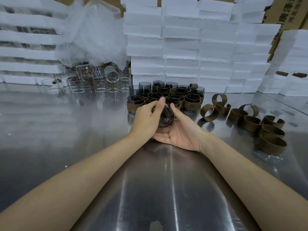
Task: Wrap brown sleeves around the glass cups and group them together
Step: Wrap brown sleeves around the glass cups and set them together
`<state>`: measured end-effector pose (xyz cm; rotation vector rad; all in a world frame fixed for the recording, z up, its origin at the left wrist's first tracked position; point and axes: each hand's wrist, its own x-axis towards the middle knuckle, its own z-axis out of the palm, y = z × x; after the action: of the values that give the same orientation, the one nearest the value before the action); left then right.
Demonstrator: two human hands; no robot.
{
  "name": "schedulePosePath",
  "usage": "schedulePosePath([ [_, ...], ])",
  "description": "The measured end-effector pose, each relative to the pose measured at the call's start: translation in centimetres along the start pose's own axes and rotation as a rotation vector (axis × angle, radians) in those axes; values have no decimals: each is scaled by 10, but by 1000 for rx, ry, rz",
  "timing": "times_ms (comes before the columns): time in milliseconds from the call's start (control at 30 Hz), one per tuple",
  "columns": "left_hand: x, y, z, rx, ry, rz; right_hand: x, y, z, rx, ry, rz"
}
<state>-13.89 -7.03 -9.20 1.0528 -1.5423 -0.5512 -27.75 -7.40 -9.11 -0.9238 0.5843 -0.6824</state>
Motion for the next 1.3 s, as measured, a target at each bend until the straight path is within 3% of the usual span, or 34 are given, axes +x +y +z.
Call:
schedulePosePath([
  [133, 4, -4, 0, -90, -3, -69, -2, -1, 1, -2, 22, -2],
  [267, 7, -9, -7, -308, -115, -210, -5, -4, 3, 47, 60, -11],
  [433, 2, -13, -3, -242, -254, -78, -6, -7, 1, 35, 83, -32],
  [733, 0, -6, -5, -132, -92, 7, -4, -2, 1, -113, 37, -86],
  [833, 0, -4, -7, -54, -41, -11, 0, 2, 1, -140, 171, -215],
  [900, 2, -4, -8, 48, -12, 60, 1, 1, -1, -271, 323, -333],
  [967, 0, 0, -8, 141, -31, 245, 1, 0, -7, -482, 454, -437],
  [1100, -8, 2, 1, 501, -267, 574, 4, 3, -17, -959, 612, -598],
  [1167, -10, 1, 9, 619, -282, 553, 3, 4, -15, -1104, 659, -648],
  [1300, -9, 0, 9, 496, -245, 371, 1, 6, -12, -1202, 605, -661],
])
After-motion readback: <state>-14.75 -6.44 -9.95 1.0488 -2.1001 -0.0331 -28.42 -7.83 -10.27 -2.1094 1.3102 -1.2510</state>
